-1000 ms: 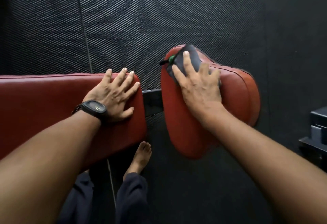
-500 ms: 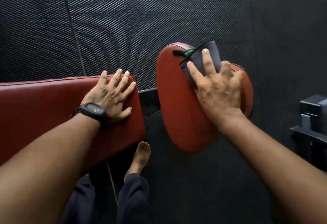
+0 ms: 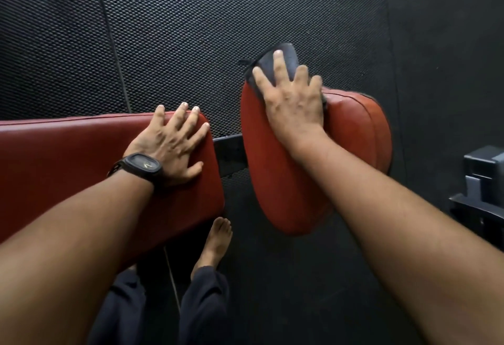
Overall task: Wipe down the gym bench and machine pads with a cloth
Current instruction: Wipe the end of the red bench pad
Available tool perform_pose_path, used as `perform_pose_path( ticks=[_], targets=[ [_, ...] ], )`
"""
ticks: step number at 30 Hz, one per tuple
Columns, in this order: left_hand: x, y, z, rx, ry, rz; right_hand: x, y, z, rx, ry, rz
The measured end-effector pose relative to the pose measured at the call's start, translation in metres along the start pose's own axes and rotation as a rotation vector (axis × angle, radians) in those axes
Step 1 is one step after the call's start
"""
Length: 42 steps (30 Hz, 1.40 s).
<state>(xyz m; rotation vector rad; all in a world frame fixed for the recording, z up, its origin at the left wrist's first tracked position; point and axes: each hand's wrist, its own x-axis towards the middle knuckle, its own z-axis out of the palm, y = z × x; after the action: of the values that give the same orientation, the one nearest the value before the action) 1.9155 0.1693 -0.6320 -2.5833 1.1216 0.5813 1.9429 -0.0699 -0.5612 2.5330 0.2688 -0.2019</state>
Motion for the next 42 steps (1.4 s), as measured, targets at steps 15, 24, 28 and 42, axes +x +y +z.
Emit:
perform_pose_path(
  ticks=[15,24,28,42],
  targets=[
    [0.000,0.004,0.001,-0.031,0.003,-0.020,-0.092,-0.032,0.029,-0.017,0.050,-0.361],
    [0.001,0.003,0.003,-0.018,0.023,-0.016,-0.087,-0.101,0.046,0.024,-0.106,-0.249],
    [0.000,0.002,0.003,-0.017,0.032,-0.022,-0.178,-0.087,0.048,-0.008,-0.222,-0.503],
    [0.002,0.002,0.002,-0.024,-0.002,-0.036,-0.171,-0.104,0.062,0.008,-0.100,-0.378]
  ],
)
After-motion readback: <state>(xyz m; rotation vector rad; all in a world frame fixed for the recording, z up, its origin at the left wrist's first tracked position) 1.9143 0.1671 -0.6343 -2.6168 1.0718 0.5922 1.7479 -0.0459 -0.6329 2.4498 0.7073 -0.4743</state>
